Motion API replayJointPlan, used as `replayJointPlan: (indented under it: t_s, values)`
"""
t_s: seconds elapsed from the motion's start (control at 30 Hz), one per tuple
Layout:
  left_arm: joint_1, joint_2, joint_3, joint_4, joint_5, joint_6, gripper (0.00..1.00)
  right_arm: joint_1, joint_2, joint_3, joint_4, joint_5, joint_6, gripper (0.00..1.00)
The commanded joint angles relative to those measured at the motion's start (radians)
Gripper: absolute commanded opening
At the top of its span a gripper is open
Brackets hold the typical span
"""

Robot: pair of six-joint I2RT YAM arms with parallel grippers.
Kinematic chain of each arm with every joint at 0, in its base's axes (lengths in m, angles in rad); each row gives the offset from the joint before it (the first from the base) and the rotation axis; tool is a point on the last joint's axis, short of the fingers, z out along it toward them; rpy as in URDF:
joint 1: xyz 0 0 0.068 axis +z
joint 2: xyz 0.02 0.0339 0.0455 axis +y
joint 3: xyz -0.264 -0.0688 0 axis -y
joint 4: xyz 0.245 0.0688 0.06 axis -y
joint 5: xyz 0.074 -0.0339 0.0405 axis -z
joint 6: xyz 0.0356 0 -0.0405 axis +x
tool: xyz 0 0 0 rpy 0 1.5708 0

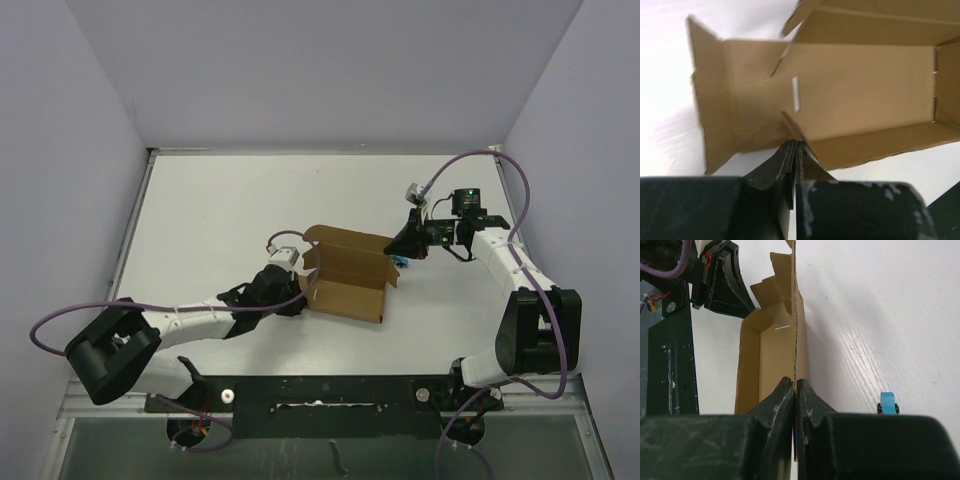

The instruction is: Fold the paper box

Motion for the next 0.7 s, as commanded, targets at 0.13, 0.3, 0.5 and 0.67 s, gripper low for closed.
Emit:
replayJointPlan:
  t_s: [0.13,0.3,0.5,0.67]
  values:
    - [-0.017,0.089,0.079,0.234,0.074,0.102,0.00,-0.003,-0.023,0.001,0.009,-0.033,-0.007,0.00]
    - [-0.010,0.001,0.060,0.163,0.022,0.145,0.01,-0.007,-0.025,0.003,0.009,-0.022,-0.008,0.00]
    - [0.085,-0.226,0.036,0.019,0.003,0.146,0.21,-0.007,-0.025,0.005,0.005,-0.019,-0.013,0.00]
    - [0.191,-0.282,0.063,0.018,0.130,0.143,0.19,-0.007,-0.023,0.006,0.003,-0.021,-0.015,0.00]
